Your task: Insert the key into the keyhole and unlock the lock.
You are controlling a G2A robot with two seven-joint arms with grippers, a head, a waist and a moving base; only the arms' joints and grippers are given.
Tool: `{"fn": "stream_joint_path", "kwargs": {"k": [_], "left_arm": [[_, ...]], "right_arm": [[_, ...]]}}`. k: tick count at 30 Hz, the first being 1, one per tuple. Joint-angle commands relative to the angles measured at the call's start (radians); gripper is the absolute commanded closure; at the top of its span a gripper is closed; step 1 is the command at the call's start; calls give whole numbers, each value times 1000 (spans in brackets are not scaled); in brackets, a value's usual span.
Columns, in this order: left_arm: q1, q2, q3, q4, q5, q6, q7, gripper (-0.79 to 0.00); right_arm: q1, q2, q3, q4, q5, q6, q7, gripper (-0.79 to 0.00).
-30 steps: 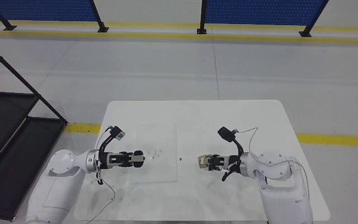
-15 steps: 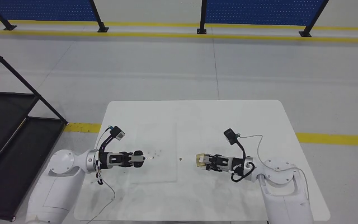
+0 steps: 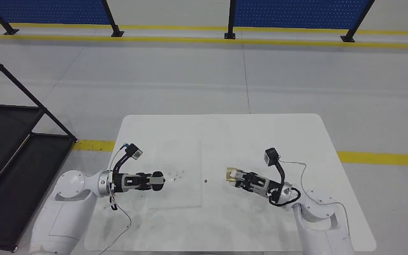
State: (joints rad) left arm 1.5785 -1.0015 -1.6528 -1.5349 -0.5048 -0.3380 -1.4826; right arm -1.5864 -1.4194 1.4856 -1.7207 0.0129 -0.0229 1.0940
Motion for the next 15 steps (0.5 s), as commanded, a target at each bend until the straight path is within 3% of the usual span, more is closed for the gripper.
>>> {"fn": "stream_joint_path", "kwargs": {"k": [1, 8, 15], "left_arm": [[0, 0, 0, 0, 0, 0, 0, 0], [0, 0, 0, 0, 0, 0, 0, 0], [0, 0, 0, 0, 0, 0, 0, 0]], "right_arm": [[-15, 1, -1, 12, 39, -43, -22, 0], [-57, 10, -26, 26, 111, -136, -14, 0], [-114, 23, -34, -52, 108, -128, -50, 0]]}}
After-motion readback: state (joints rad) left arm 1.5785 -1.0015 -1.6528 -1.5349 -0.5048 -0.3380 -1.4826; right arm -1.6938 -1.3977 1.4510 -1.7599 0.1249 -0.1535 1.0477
